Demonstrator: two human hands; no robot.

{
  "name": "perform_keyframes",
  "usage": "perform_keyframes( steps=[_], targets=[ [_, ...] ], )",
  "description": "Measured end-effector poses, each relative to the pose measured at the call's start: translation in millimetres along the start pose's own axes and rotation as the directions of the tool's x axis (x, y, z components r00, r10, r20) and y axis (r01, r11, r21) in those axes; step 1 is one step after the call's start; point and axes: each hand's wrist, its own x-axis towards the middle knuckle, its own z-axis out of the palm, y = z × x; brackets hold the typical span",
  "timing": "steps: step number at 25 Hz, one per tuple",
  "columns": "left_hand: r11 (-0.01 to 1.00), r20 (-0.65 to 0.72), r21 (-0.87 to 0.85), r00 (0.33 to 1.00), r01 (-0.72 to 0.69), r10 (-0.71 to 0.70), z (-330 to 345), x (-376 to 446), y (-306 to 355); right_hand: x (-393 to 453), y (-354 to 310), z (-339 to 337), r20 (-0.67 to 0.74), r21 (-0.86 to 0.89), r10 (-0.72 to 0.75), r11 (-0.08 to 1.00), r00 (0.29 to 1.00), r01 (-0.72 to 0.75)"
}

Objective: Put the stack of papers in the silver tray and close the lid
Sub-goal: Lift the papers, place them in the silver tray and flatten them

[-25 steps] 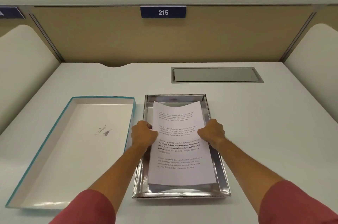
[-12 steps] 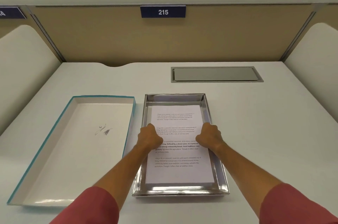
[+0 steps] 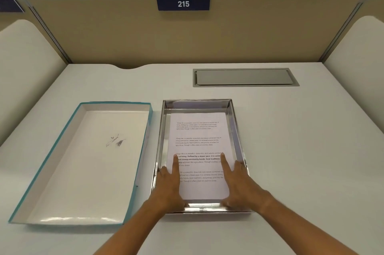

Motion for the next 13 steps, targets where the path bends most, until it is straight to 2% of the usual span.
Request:
perform_keyframes(
  steps=[4, 13],
  targets=[
    [0.997, -0.053, 0.080, 0.999, 0.013, -0.008, 6.5, -1.2, -0.2, 3.7, -1.4, 9.8, -0.057, -0.071, -0.022, 0.997, 0.998, 0.018],
    [0.997, -0.106, 0.079, 0.994, 0.022, -0.014, 7.1, -0.7, 0.8, 4.2, -0.3, 9.7, -0.130, -0.022, -0.031, 0.999, 0.991, 0.028]
  ],
)
